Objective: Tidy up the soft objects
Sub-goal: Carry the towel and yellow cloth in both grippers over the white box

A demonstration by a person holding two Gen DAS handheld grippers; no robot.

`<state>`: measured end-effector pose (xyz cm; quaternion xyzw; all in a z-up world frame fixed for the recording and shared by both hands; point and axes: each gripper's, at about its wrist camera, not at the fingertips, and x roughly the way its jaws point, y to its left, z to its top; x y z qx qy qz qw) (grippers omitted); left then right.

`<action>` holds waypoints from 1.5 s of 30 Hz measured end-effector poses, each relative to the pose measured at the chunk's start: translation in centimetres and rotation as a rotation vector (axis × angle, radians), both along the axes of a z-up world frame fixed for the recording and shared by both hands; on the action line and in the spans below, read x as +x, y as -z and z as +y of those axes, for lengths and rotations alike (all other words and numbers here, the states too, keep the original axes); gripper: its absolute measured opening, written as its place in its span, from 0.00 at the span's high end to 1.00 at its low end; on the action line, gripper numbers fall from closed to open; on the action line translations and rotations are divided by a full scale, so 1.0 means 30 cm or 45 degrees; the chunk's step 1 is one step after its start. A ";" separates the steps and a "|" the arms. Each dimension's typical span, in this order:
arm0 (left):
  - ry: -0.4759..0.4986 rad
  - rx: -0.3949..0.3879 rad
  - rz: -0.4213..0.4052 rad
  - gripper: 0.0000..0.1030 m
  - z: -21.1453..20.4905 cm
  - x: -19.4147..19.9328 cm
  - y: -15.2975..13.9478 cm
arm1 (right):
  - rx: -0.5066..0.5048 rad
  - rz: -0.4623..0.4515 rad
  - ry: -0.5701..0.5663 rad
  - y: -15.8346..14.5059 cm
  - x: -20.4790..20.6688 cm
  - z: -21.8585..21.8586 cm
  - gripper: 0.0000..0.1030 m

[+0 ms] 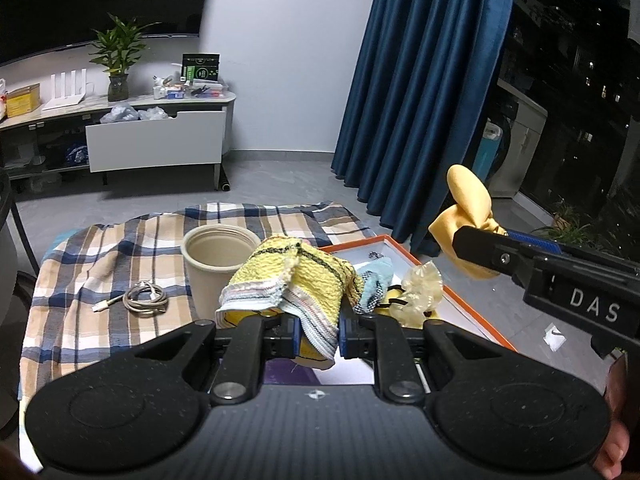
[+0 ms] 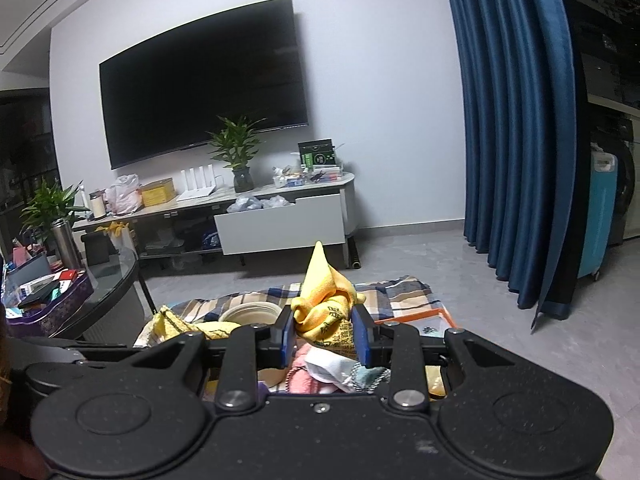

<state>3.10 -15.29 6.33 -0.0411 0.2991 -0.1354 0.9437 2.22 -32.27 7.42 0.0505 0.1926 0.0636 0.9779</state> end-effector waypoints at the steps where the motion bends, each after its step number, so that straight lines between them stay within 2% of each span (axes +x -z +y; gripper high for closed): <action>1: 0.005 0.001 0.001 0.82 -0.006 0.001 0.000 | 0.002 0.000 0.007 0.000 -0.001 -0.007 0.64; 24: 0.112 0.029 0.022 0.82 -0.124 0.034 0.025 | 0.010 0.005 0.105 0.010 -0.014 -0.112 0.64; 45: 0.204 0.038 0.069 0.82 -0.221 0.059 0.073 | 0.030 0.060 0.207 0.073 -0.007 -0.232 0.64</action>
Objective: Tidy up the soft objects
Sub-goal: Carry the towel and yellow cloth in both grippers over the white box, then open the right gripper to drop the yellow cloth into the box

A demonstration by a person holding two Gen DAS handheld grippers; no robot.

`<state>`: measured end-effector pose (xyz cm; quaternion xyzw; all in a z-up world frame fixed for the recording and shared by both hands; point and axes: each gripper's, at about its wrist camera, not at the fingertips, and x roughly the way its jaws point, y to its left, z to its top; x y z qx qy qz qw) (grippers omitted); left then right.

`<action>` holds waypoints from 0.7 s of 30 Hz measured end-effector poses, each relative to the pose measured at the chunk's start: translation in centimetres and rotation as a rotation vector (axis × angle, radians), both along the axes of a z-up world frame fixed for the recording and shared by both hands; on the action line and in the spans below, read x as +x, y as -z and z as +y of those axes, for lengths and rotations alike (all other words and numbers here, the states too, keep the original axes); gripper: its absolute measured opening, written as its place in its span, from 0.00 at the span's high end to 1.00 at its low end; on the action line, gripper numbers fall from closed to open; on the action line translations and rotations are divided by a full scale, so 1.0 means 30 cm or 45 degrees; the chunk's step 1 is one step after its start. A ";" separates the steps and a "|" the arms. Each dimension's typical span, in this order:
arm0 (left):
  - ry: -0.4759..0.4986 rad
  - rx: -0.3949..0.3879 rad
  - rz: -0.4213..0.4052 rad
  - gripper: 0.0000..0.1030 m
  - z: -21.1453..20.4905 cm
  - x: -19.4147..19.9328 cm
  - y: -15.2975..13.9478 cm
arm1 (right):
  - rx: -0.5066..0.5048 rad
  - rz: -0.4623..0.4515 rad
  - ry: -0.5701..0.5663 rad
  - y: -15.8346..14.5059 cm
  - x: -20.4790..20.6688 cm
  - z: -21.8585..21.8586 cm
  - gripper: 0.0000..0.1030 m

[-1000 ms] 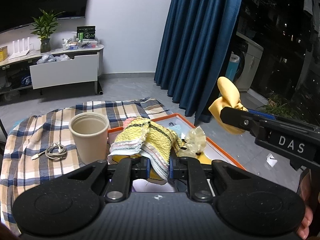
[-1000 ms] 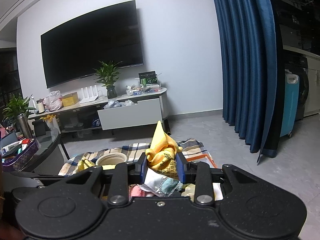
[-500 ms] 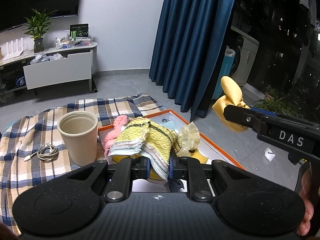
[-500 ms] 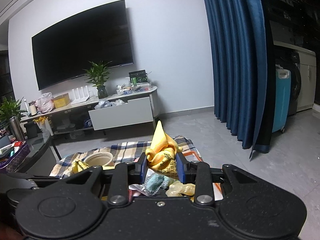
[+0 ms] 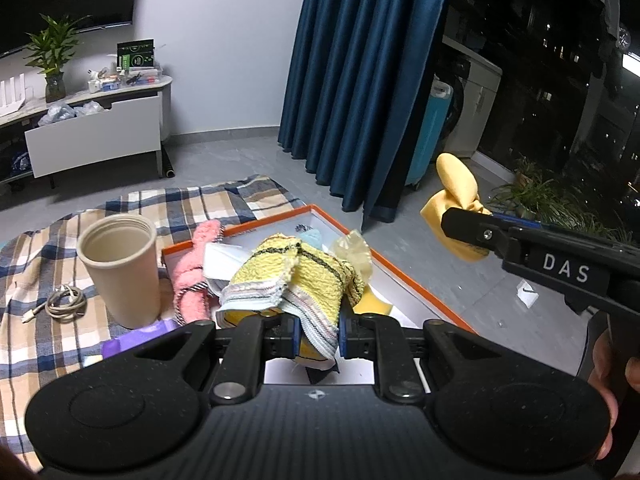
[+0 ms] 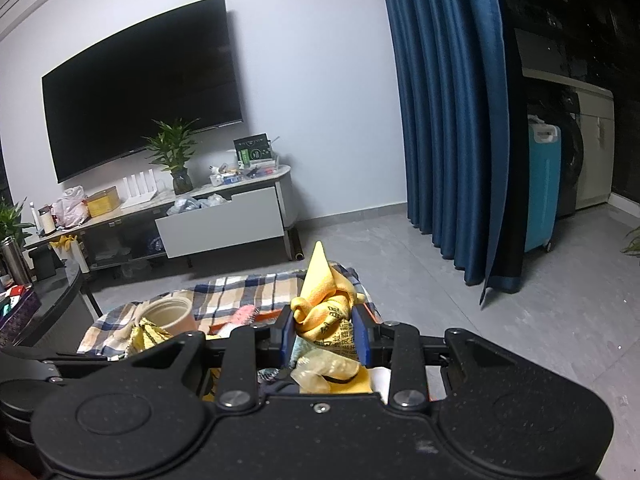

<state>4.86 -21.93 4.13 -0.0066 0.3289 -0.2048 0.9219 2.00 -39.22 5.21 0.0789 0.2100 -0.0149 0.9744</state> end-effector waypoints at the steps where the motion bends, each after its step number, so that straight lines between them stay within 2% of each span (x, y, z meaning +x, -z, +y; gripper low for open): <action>1: 0.002 0.001 0.004 0.82 -0.005 -0.001 0.004 | 0.000 0.004 0.002 0.004 -0.001 -0.004 0.63; 21: 0.059 0.010 0.099 0.82 -0.063 -0.015 0.078 | 0.027 0.109 0.035 0.098 -0.027 -0.053 0.62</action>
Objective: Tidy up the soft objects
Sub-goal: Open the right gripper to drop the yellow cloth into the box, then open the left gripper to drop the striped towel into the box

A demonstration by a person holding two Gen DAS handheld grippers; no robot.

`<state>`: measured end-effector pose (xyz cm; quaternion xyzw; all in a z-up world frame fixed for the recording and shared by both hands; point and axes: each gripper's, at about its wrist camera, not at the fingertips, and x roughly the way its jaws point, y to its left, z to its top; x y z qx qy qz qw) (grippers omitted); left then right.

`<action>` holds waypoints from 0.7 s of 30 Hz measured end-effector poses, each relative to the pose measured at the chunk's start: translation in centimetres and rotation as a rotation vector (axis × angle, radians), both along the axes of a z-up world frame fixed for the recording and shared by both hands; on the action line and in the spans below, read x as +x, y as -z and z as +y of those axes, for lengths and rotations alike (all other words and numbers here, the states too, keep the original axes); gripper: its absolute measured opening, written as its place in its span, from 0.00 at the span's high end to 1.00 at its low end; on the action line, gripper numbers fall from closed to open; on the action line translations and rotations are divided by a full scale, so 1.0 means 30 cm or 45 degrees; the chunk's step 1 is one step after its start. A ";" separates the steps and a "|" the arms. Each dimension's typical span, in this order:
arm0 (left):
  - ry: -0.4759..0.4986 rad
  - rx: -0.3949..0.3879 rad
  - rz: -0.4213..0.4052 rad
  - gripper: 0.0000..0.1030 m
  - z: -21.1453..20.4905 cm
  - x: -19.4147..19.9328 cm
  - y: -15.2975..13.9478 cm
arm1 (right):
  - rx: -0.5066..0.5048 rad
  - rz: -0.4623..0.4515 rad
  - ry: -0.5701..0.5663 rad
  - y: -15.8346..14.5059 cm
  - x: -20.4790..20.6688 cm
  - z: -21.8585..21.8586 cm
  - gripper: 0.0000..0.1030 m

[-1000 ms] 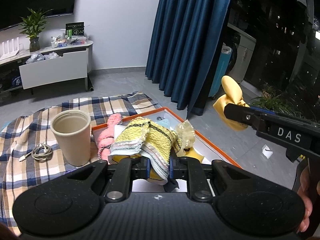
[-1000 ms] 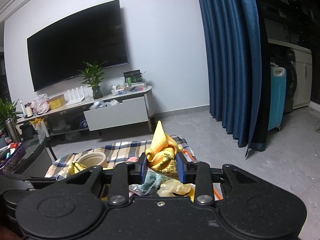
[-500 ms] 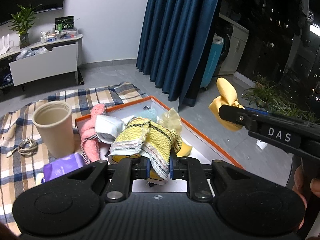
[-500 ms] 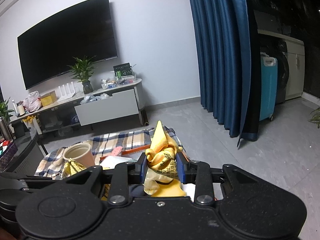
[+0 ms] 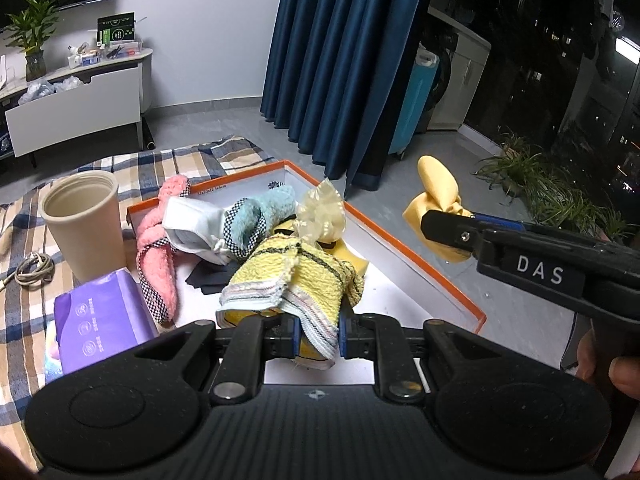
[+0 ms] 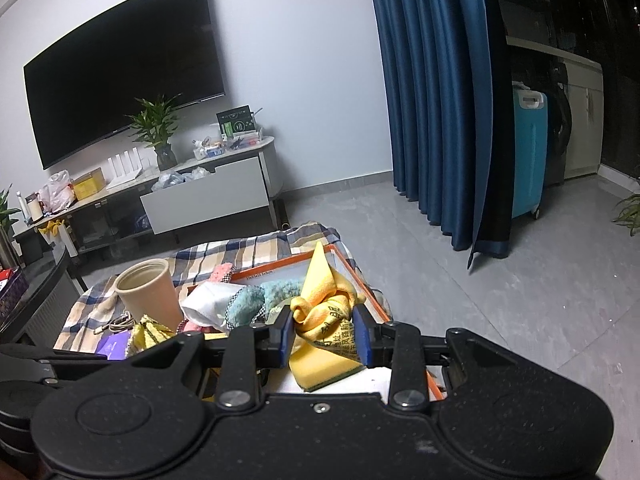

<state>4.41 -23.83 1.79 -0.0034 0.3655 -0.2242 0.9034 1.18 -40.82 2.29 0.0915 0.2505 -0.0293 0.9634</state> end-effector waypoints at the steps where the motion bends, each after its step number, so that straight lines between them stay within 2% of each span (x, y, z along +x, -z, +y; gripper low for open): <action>1: -0.001 -0.001 0.001 0.82 0.000 -0.001 0.001 | -0.001 0.003 0.001 0.002 0.000 -0.001 0.62; 12: 0.033 0.001 0.008 0.80 -0.021 -0.006 0.004 | -0.018 0.030 0.023 0.003 0.001 0.004 0.59; 14: 0.047 0.002 0.010 0.76 -0.030 -0.006 0.008 | -0.015 0.025 0.042 -0.001 0.000 0.003 0.56; 17: 0.053 0.006 0.015 0.68 -0.030 -0.009 0.011 | -0.020 0.019 0.053 -0.008 -0.003 0.009 0.47; 19: 0.045 0.000 0.015 0.55 -0.022 -0.011 0.009 | -0.023 0.010 0.058 -0.010 -0.010 0.007 0.42; 21: 0.038 -0.020 0.008 0.51 -0.007 -0.012 -0.001 | -0.014 -0.012 0.059 -0.022 -0.020 0.005 0.41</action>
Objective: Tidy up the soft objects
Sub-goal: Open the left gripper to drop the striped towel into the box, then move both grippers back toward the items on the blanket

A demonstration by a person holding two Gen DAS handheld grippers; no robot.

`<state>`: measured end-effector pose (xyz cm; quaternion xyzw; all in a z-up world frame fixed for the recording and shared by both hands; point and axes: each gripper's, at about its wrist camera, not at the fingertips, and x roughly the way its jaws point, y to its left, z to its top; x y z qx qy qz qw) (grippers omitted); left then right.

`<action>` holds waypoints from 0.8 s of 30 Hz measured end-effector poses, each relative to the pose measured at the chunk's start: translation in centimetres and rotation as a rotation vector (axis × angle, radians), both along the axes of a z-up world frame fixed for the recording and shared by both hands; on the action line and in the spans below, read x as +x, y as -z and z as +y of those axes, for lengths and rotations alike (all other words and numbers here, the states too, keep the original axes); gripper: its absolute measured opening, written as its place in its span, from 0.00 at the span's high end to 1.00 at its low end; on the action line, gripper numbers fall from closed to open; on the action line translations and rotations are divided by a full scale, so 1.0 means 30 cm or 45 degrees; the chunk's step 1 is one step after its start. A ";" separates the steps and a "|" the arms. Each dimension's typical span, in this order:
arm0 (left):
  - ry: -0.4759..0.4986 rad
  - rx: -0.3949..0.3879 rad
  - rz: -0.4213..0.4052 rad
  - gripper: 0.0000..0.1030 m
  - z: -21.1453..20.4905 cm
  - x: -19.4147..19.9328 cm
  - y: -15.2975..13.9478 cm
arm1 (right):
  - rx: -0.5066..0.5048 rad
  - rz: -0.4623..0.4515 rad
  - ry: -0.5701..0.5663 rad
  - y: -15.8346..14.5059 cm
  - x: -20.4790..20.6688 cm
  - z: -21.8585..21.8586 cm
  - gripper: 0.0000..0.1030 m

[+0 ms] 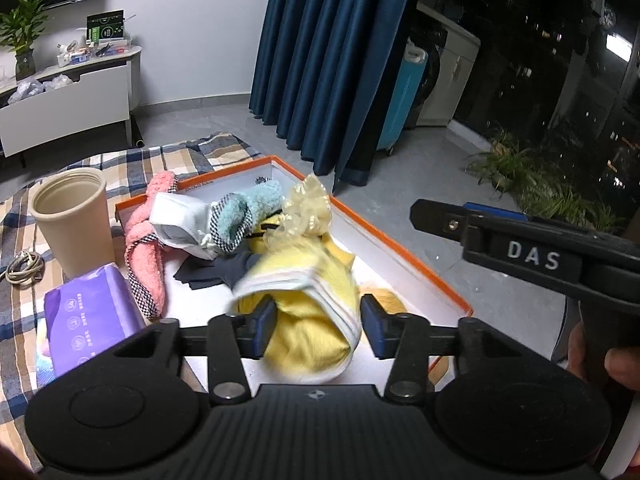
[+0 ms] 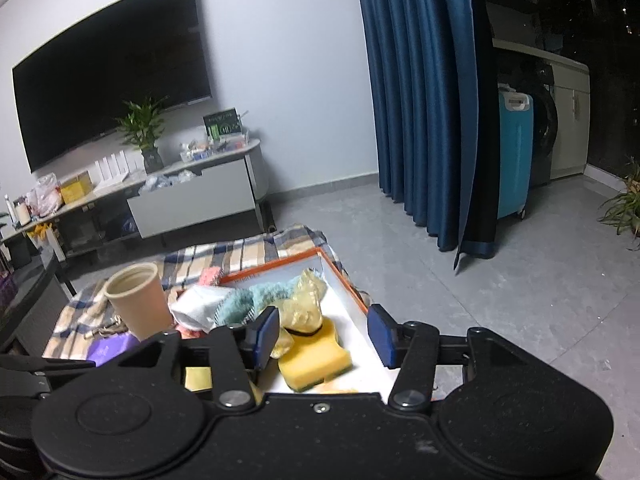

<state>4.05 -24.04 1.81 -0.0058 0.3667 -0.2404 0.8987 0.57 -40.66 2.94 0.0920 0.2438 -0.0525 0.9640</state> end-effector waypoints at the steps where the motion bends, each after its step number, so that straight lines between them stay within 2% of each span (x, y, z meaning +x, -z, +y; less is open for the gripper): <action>1: -0.002 -0.002 -0.007 0.44 0.004 -0.001 -0.006 | -0.001 -0.008 0.000 -0.007 -0.002 0.001 0.37; 4: -0.028 -0.015 -0.049 0.41 0.032 -0.011 -0.034 | -0.011 -0.036 -0.002 -0.030 -0.010 0.015 0.36; 9: -0.098 -0.023 -0.125 0.35 0.108 -0.038 -0.089 | 0.019 -0.105 -0.094 -0.077 -0.021 0.075 0.36; 16: -0.323 -0.019 -0.173 0.31 0.328 -0.058 -0.122 | -0.004 -0.127 -0.289 -0.107 0.014 0.255 0.35; 20: -0.489 -0.004 -0.136 0.29 0.494 -0.048 -0.093 | -0.025 -0.136 -0.377 -0.113 0.029 0.341 0.35; 24: -0.608 0.033 -0.048 0.29 0.616 -0.017 -0.022 | -0.032 -0.136 -0.420 -0.113 0.038 0.387 0.34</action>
